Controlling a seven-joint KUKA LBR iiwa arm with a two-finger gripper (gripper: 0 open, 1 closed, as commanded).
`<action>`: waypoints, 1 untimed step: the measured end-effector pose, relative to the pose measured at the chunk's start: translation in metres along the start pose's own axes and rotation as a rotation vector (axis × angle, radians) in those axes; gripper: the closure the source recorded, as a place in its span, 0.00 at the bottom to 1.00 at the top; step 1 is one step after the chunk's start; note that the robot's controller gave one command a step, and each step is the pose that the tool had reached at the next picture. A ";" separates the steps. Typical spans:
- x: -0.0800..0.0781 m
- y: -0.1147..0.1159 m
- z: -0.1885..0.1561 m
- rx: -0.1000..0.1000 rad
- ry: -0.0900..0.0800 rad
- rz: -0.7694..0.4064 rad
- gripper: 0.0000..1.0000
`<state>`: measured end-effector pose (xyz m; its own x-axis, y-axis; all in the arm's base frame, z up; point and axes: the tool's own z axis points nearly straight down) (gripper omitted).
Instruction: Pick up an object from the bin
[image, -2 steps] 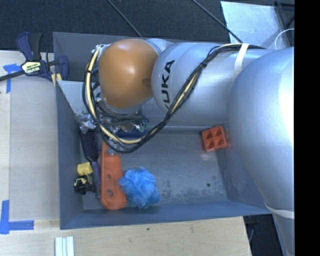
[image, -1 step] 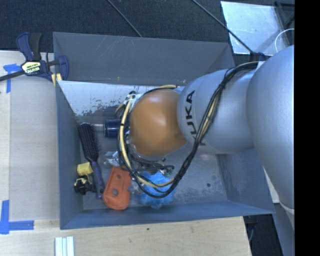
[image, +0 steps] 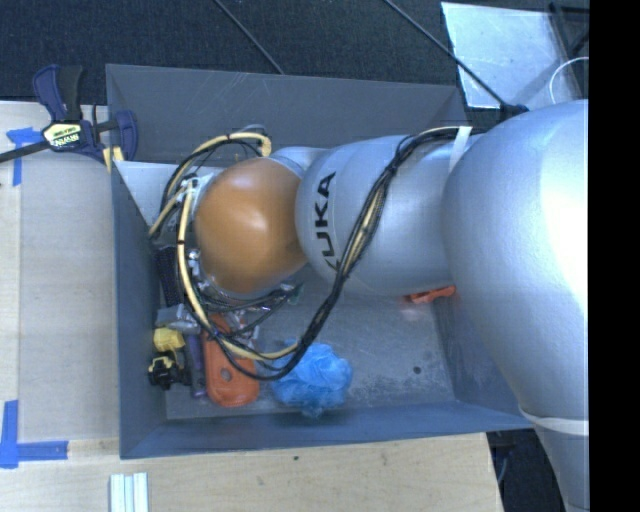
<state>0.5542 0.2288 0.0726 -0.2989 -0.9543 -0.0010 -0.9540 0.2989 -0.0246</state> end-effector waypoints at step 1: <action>-0.005 -0.008 -0.002 -0.002 -0.007 0.045 1.00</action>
Offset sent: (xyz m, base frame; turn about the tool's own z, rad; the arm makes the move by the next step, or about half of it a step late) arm 0.0000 0.0000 0.0000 0.0000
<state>0.5637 0.2310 0.0750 -0.3410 -0.9400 -0.0090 -0.9398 0.3411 -0.0228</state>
